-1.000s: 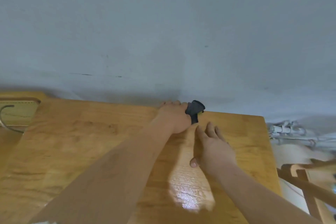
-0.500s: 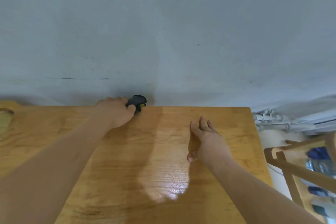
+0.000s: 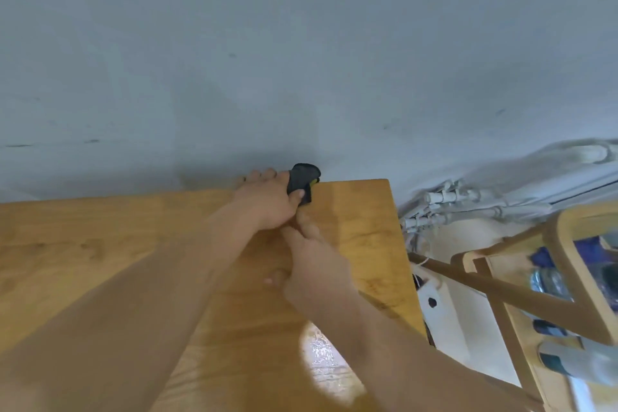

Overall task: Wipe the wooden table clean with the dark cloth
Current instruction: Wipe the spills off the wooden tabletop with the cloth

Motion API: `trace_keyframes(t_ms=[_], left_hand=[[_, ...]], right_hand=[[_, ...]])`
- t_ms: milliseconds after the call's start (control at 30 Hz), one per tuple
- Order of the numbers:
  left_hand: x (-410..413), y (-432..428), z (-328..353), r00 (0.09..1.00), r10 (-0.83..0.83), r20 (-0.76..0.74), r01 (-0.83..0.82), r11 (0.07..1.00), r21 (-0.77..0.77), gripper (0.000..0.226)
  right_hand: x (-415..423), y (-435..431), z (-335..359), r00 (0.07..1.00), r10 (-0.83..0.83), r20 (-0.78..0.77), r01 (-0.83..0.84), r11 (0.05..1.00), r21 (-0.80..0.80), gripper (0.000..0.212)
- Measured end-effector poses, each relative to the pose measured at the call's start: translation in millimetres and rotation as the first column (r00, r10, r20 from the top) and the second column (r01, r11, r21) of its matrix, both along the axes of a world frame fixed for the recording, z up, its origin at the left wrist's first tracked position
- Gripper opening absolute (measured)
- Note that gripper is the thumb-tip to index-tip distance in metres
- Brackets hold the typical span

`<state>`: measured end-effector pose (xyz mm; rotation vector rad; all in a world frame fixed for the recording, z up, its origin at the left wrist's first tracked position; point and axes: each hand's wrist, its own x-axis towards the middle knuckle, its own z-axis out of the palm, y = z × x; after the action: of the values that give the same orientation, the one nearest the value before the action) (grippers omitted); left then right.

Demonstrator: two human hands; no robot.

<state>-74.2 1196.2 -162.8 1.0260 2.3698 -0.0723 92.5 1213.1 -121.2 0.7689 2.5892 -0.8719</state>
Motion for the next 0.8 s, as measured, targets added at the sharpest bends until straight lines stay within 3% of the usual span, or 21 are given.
trace_keyframes(t_ms=[67,100,300,433,567,700,800], left_hand=[[18,21,-1,1.000,-0.018,-0.003,0.018,1.000,0.023,0.063],[28,33,-1,1.000,-0.029,-0.004,0.029,0.999,0.032,0.063],[92,120,4,0.994,-0.101,-0.029,0.102,0.994,0.030,0.059],[126,135,3,0.969,-0.198,-0.148,0.213,0.973,0.087,0.051],[168,120,8,0.870,-0.462,-0.173,0.467,0.884,-0.009,0.044],[245,62,9,0.870,-0.477,-0.124,0.488,0.869,0.081,0.044],[307,13,14,0.860,-0.506,-0.065,0.510,0.852,0.118,0.043]], right_hand=[[41,25,5,0.985,-0.075,-0.152,0.079,0.997,0.022,0.026],[64,40,6,0.972,-0.130,-0.195,0.139,0.990,0.031,0.020],[181,100,19,0.837,-0.542,-0.078,0.513,0.825,-0.235,0.044],[225,110,24,0.823,-0.564,0.068,0.560,0.787,-0.258,0.046],[253,104,29,0.765,-0.621,0.173,0.639,0.697,-0.325,0.042],[285,84,37,0.707,-0.667,0.233,0.694,0.592,-0.410,0.037],[307,62,33,0.695,-0.671,0.258,0.710,0.585,-0.393,0.028]])
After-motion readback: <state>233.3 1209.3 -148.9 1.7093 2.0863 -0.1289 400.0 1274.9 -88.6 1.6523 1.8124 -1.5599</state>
